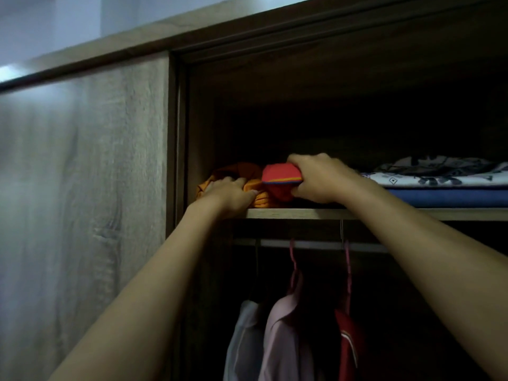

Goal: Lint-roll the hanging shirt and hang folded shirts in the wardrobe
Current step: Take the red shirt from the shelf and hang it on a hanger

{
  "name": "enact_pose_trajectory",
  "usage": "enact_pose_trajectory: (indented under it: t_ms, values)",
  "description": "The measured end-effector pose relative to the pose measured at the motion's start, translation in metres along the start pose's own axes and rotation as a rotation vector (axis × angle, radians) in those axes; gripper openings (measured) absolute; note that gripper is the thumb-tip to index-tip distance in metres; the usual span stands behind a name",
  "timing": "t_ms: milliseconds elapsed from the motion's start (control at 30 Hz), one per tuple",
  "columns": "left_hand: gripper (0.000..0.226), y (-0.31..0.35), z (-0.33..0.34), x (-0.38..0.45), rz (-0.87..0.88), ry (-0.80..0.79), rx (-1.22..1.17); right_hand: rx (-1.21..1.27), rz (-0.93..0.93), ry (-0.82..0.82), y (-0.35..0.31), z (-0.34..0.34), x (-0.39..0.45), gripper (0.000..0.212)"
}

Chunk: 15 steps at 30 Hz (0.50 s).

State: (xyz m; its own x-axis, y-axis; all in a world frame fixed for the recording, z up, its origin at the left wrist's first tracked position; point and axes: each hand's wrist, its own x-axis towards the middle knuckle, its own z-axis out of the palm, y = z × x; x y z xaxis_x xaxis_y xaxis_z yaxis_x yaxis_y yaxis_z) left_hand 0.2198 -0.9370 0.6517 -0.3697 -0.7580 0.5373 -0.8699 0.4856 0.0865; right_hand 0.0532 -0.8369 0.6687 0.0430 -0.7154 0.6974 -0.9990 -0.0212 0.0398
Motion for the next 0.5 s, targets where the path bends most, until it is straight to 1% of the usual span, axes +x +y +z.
enact_pose_trajectory:
  t_ms: [100,167,200,267,367,400,433,467,500]
  values:
    - [0.062,-0.001,0.001,-0.002,-0.005,-0.024,-0.036,0.051,0.071,0.362,0.002,-0.015,-0.005,0.047]
    - [0.062,-0.001,-0.003,-0.002,-0.007,-0.014,-0.046,0.067,0.039,0.545,0.0,-0.03,-0.007,0.048]
    - [0.061,-0.003,-0.005,0.0,-0.013,-0.005,-0.045,0.094,0.01,0.599,-0.004,-0.037,-0.006,0.049]
    - [0.061,-0.007,-0.009,0.002,-0.033,0.0,-0.061,0.118,-0.038,0.646,-0.013,-0.044,-0.011,0.051]
    - [0.06,-0.005,-0.006,0.006,-0.036,0.118,-0.061,0.177,-0.057,0.75,-0.025,-0.063,-0.034,0.052]
    - [0.06,0.004,-0.001,-0.01,0.031,0.067,-0.119,0.115,-0.039,0.76,-0.031,-0.075,-0.064,0.052]
    - [0.059,0.016,0.007,-0.032,0.1,0.079,-0.146,0.05,0.007,0.737,-0.043,-0.087,-0.096,0.052]
    - [0.058,0.016,0.01,-0.033,0.135,0.149,-0.146,0.087,0.006,0.774,-0.042,-0.094,-0.099,0.052]
    - [0.058,0.017,0.015,-0.032,0.128,0.195,-0.175,0.103,0.029,0.799,-0.041,-0.101,-0.107,0.052]
